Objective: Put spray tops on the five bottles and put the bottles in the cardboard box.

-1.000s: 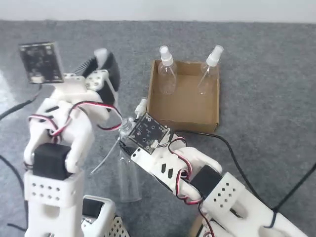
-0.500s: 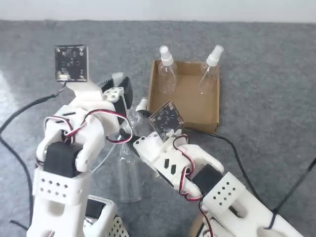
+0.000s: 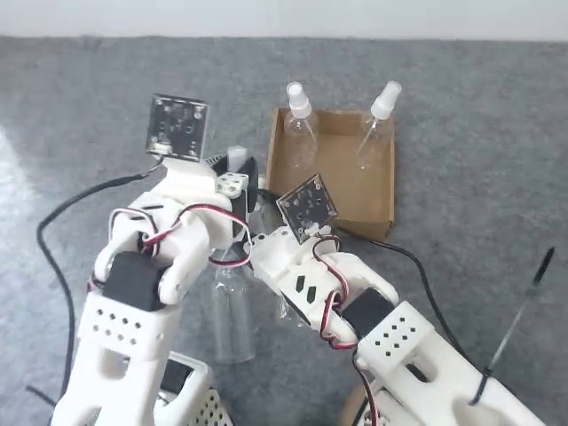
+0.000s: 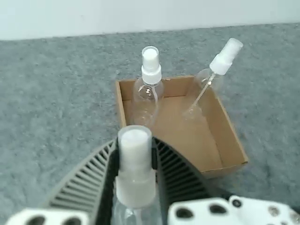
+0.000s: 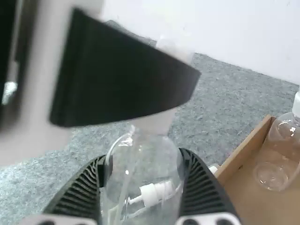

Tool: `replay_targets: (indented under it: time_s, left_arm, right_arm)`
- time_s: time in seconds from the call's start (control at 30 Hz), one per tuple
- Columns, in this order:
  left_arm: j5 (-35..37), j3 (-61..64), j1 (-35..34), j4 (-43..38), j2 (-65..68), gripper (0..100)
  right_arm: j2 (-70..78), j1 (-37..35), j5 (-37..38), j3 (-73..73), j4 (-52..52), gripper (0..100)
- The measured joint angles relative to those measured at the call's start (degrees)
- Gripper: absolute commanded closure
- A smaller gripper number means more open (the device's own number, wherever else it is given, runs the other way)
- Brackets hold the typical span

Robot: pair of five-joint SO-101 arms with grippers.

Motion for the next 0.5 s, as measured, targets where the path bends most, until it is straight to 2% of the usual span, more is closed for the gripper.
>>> replay_targets:
  time_s: [0.1, 0.3, 0.5]
  left_arm:
    - [-0.44, 0.35, 0.0, 0.0, -0.26, 83]
    - [-5.71, -6.07, -0.62, 2.11, 0.44, 74]
    - [-5.45, -15.47, -6.95, 9.23, -0.09, 70]
  right_arm:
    - [0.0, 0.26, 0.0, 0.0, -0.09, 99.4]
    - [-0.18, 2.81, -0.09, -0.18, -0.97, 99.4]
    - [-0.18, 6.59, -0.09, -0.18, -1.32, 99.4]
